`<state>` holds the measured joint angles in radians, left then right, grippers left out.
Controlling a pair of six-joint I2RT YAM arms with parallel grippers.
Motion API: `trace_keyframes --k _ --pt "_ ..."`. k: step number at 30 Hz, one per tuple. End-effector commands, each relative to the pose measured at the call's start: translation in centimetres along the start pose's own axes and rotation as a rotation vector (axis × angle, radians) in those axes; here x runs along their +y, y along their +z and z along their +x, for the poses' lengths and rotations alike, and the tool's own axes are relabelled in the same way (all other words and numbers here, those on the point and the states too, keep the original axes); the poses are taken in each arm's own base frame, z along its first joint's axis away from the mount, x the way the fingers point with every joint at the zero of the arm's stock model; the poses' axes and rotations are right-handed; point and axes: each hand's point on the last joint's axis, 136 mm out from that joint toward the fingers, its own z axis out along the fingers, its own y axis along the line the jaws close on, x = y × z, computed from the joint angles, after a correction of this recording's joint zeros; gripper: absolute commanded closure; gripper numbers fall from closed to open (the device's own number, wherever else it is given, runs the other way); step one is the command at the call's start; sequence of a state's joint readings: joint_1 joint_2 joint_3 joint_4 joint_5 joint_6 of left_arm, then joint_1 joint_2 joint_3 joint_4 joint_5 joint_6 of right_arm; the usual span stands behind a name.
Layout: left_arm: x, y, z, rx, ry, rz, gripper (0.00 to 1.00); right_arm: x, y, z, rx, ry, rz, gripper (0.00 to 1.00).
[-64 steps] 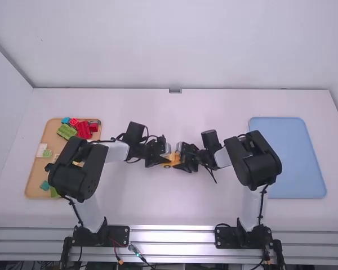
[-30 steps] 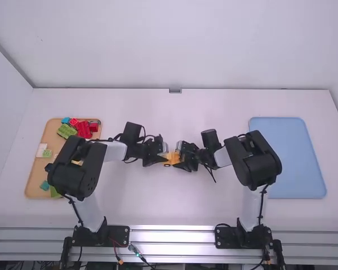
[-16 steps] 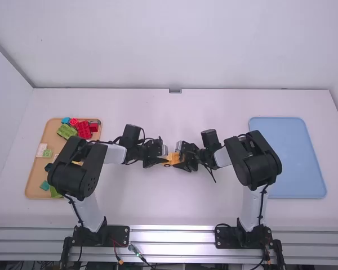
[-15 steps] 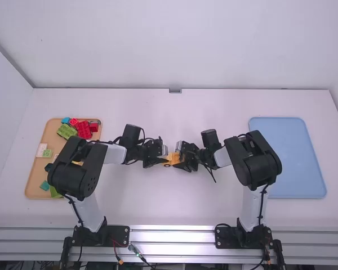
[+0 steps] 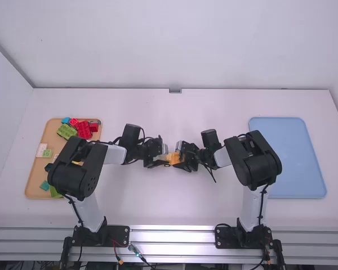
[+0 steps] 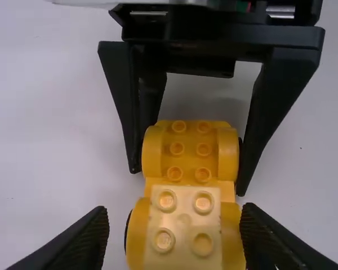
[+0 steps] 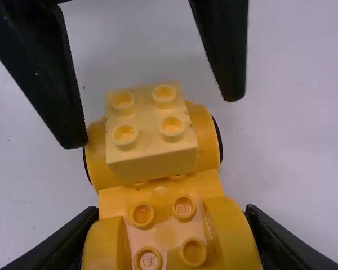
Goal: Assemble lego blocks to make yellow taxi
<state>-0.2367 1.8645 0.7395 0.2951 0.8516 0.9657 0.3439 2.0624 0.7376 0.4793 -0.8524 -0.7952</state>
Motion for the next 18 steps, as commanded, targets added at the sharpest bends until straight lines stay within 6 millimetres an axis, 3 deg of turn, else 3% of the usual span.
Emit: trace_keyframes --k 1,8,9,10,11,12,18 --pt "-0.4 0.3 0.3 -0.006 -0.048 0.021 0.37 -0.1 0.2 1.0 0.039 0.022 0.013 0.58" --pt "0.2 -1.9 -3.8 -0.163 -0.003 0.048 0.32 -0.1 0.2 1.0 0.039 0.022 0.013 0.57" --pt "0.3 -2.4 -4.3 -0.178 0.003 0.045 0.37 -0.1 0.2 1.0 0.039 0.023 0.013 0.57" --pt "0.5 -2.6 -4.4 -0.174 0.002 0.036 0.57 -0.1 0.2 1.0 0.039 0.022 0.013 0.57" --pt "0.5 -2.7 -4.4 -0.172 0.001 0.035 0.68 -0.1 0.2 1.0 0.039 0.023 0.013 0.57" --pt "0.6 -2.6 -4.0 -0.148 -0.007 0.025 0.97 -0.1 0.2 1.0 0.039 0.022 0.014 0.57" --pt "-0.2 -2.2 -2.6 -0.089 -0.068 0.047 0.97 -0.1 0.2 1.0 0.039 0.024 0.013 0.55"
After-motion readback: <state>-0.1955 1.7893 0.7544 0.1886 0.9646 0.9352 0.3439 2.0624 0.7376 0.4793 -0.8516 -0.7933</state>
